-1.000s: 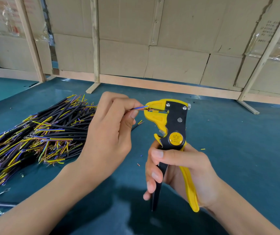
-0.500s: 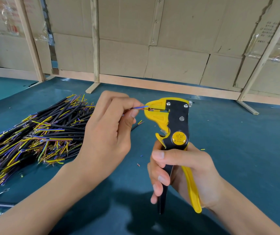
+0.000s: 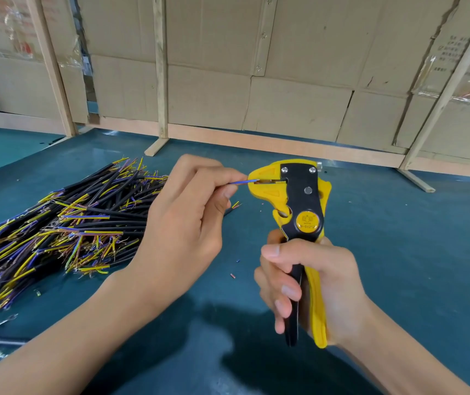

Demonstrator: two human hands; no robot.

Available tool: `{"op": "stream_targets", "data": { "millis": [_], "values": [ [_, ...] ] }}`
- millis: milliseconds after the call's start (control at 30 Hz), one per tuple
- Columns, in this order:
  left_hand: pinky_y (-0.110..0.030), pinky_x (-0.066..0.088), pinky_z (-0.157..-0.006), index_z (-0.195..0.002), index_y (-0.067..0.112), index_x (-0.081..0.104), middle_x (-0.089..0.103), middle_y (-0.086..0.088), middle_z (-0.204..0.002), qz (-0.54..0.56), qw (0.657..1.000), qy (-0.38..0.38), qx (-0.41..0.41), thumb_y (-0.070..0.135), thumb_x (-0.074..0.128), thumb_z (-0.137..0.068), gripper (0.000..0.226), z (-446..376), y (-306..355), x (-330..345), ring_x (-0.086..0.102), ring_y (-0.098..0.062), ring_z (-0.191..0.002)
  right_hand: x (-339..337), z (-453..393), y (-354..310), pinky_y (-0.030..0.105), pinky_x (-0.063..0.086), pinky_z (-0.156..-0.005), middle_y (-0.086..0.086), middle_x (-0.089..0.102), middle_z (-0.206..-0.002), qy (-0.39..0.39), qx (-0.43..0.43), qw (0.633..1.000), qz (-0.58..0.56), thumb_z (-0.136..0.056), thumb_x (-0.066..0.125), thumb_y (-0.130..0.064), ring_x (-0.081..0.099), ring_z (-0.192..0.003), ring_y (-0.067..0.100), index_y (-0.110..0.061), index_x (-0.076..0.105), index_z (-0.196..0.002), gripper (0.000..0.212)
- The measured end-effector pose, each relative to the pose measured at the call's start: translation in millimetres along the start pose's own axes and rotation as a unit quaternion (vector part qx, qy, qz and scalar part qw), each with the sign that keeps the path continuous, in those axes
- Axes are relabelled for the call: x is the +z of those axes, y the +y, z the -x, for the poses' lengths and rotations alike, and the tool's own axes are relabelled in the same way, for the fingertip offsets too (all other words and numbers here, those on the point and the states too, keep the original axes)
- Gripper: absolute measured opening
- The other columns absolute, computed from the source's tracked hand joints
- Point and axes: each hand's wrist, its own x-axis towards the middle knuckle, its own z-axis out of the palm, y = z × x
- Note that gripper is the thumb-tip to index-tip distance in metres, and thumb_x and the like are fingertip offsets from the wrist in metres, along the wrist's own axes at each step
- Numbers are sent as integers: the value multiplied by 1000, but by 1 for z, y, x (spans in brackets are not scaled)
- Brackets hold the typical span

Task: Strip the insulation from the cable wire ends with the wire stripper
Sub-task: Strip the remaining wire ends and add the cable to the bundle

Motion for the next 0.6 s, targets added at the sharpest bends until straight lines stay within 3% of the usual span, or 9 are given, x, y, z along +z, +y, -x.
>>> {"op": "stream_targets", "data": {
  "millis": [233,333,400,433,533,600],
  "values": [
    [-8,38,-83,-105,0,70,59,-11,-98,-31,999,-4,27,-12,55,-93,23,-4,-6,-1,52,-10,-85,-3,-1,2,28,47,-42,5,38,-45,-15,3,1000,2,-69,71,-22,43,-37,21,-14,48,-56,27],
    [-5,37,-80,-103,17,70,56,-3,-97,-69,994,34,-77,-7,52,-93,32,-15,-29,-17,56,-12,-80,-8,-1,-7,28,46,-41,5,35,-43,6,-38,999,-31,-67,70,-19,40,-37,22,-15,47,-54,26],
    [-17,46,-81,-107,21,70,53,3,-98,-80,985,70,-135,0,54,-95,29,-22,-43,-28,61,-17,-82,-15,1,-17,29,46,-42,3,34,-44,25,-86,995,-45,-63,75,-18,38,-39,22,-15,46,-56,31],
    [-22,49,-81,-109,18,70,52,5,-99,-71,985,77,-139,1,54,-96,26,-23,-45,-31,63,-15,-81,-18,1,-22,30,46,-43,2,34,-45,36,-103,993,-44,-60,80,-21,39,-40,22,-16,45,-57,35],
    [-16,48,-77,-110,22,70,57,3,-100,-8,991,47,-127,5,57,-98,25,-21,-38,-24,63,-1,-77,-20,-2,-22,37,49,-48,4,37,-50,72,-102,991,-41,-68,74,-20,43,-45,24,-15,47,-59,29],
    [-27,48,-65,-105,32,71,65,5,-92,88,980,14,-178,13,61,-98,23,-17,-34,-17,62,-3,-65,-18,-3,-18,43,52,-52,9,40,-54,69,-89,993,-28,-77,62,-17,48,-49,28,-12,50,-62,19]
  ]
}}
